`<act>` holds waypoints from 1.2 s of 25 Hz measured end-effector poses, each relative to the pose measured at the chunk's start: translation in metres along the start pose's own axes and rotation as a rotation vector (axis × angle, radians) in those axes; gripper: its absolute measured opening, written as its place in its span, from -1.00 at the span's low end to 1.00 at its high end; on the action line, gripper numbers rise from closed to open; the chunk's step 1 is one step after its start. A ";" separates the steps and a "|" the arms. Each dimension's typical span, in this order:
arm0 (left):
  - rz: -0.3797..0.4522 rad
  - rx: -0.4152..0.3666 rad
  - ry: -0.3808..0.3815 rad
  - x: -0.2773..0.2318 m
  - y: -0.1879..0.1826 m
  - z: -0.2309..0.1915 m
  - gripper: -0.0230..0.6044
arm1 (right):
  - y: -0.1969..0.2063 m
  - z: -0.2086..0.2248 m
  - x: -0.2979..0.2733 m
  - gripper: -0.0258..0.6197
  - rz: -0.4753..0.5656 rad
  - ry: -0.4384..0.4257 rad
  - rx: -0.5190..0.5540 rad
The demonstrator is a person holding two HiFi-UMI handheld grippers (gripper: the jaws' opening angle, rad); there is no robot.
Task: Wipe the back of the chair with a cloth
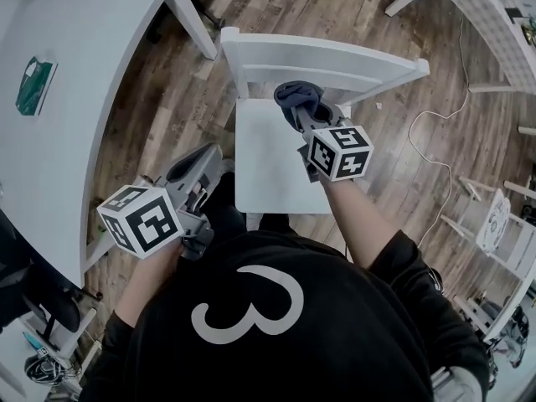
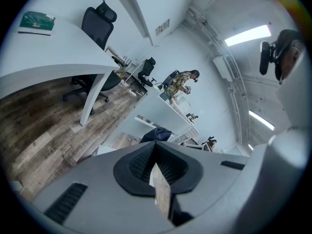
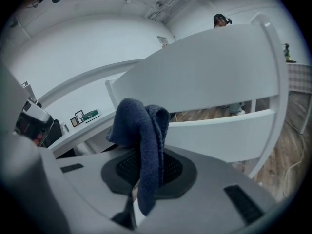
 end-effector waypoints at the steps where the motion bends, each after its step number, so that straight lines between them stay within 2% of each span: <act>1: 0.004 0.006 -0.008 0.003 -0.001 -0.005 -0.88 | 0.001 -0.006 -0.007 -0.76 -0.005 -0.013 0.001; 10: 0.029 0.057 -0.061 0.025 -0.004 -0.037 -0.88 | 0.003 -0.036 -0.060 -0.76 -0.042 -0.075 0.010; 19: 0.016 0.074 -0.076 0.030 -0.004 -0.056 -0.88 | 0.005 -0.041 -0.095 -0.76 -0.042 -0.027 -0.021; 30: -0.016 0.056 -0.065 0.015 0.000 -0.049 -0.88 | 0.006 -0.035 -0.102 -0.76 -0.052 0.014 -0.035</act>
Point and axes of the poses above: the fingertips, and each gripper's own axes: x backward along the fingers, z to its right, y out of its underside, the point moved 7 cm from there along x, backward along the fingers, and after that the axes turned 5 degrees about -y, right-handed, at the moved point
